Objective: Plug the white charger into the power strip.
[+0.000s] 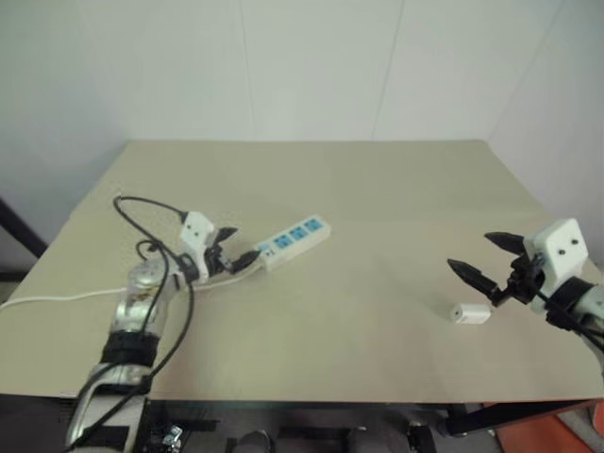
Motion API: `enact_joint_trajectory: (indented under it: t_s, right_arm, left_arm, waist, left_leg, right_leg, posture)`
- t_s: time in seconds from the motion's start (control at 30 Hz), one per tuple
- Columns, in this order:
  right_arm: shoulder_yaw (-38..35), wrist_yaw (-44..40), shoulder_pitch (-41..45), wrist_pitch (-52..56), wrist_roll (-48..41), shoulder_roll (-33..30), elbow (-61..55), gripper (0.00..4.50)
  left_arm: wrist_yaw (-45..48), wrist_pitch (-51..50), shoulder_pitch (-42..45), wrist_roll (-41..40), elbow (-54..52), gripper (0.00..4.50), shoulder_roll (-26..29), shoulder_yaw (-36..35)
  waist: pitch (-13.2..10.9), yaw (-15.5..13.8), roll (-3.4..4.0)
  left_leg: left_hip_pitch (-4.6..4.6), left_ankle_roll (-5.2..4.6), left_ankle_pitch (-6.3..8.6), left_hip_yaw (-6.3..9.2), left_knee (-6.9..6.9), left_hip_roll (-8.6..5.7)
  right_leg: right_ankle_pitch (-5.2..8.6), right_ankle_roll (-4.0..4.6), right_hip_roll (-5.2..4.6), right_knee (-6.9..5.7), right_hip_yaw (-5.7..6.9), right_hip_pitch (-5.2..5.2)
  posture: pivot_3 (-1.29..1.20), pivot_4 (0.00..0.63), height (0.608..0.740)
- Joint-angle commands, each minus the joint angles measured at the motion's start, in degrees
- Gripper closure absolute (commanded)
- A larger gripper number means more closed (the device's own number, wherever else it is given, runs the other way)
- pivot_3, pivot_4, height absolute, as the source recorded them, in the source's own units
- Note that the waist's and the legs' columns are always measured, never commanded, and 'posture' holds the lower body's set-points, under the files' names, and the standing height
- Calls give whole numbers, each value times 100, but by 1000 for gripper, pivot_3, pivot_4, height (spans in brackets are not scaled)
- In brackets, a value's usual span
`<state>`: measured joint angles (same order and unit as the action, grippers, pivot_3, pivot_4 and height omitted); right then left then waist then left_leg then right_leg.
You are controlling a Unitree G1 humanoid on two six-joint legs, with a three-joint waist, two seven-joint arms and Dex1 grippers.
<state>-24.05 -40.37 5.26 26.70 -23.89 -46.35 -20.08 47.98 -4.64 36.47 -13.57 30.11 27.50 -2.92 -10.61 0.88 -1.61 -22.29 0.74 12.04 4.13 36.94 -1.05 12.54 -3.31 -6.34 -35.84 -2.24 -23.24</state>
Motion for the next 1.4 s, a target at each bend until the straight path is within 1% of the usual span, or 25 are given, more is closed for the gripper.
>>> enact_joint_trajectory:
  t_s: [0.03,0.17,0.47,0.7,0.93,1.1,1.2,1.23,1.27,1.3,1.4]
  right_arm:
    - [-203,67,10,38,-142,-7,-253,29]
    - [-260,69,-43,83,-187,-9,-343,29]
    - [-250,84,-56,115,-368,-15,-467,29]
    - [-125,-197,24,150,-569,-116,-363,29]
    - [-79,-348,84,163,-588,-145,-309,29]
    - [-99,-404,116,190,-633,-144,-349,29]
    - [-149,-403,119,213,-683,-140,-379,0]
    - [-157,-395,111,221,-700,-142,-391,0]
    - [-160,-387,104,222,-709,-147,-397,0]
    - [-167,-382,95,222,-721,-149,-404,0]
    - [-187,-371,80,230,-756,-149,-429,0]
  left_arm:
    - [118,476,267,117,617,0,-199,66]
    - [279,734,479,193,1179,0,-405,126]
    - [37,1387,894,538,2387,0,-632,109]
    - [4,1647,1100,578,3120,0,-754,17]
    - [146,1759,1293,542,3543,0,-872,-167]
    - [302,1792,1327,681,3747,0,-857,-129]
    - [337,1830,1327,739,3786,558,-844,-111]
    - [349,1858,1323,769,3782,886,-837,-100]
    - [363,1877,1322,789,3779,1115,-833,-96]
    - [374,1895,1319,797,3771,1233,-830,-99]
    - [399,1913,1316,809,3768,1232,-813,-108]
  waist:
    - [0,-2,-1]
    - [-1,-1,-2]
    - [-1,-4,-3]
    - [0,-8,-3]
    - [1,-21,-3]
    - [2,-18,-3]
    - [2,-19,-3]
    - [2,-18,-3]
    - [2,-17,-3]
    - [2,-17,-3]
    - [2,-16,-3]
  left_leg:
    - [0,0,0,0,0,0]
    - [-4,0,0,1,0,0]
    - [-2,0,0,2,1,-1]
    - [5,0,0,2,2,-1]
    - [8,0,0,2,6,-2]
    - [8,0,0,3,6,-2]
    - [8,0,0,3,6,-2]
    - [8,0,0,3,6,-3]
    - [8,0,0,3,6,-3]
    - [7,0,0,3,6,-2]
    - [7,0,0,3,6,-2]
  right_leg:
    - [0,0,0,0,0,0]
    - [-1,1,0,2,1,-1]
    - [2,-9,0,1,1,-1]
    - [14,-34,0,-1,1,8]
    - [13,-38,0,-2,1,13]
    - [13,-39,0,-2,1,13]
    - [13,-39,0,-2,1,13]
    - [13,-39,0,-2,1,13]
    - [13,-39,0,-1,1,13]
    - [13,-39,0,-1,1,12]
    - [13,-39,0,-1,1,12]
  posture:
    - [0,150,740]
    - [0,150,740]
    - [0,150,740]
    - [0,150,740]
    - [0,150,740]
    - [0,150,740]
    - [0,150,740]
    - [0,150,740]
    - [0,150,740]
    - [0,150,740]
    - [0,150,740]
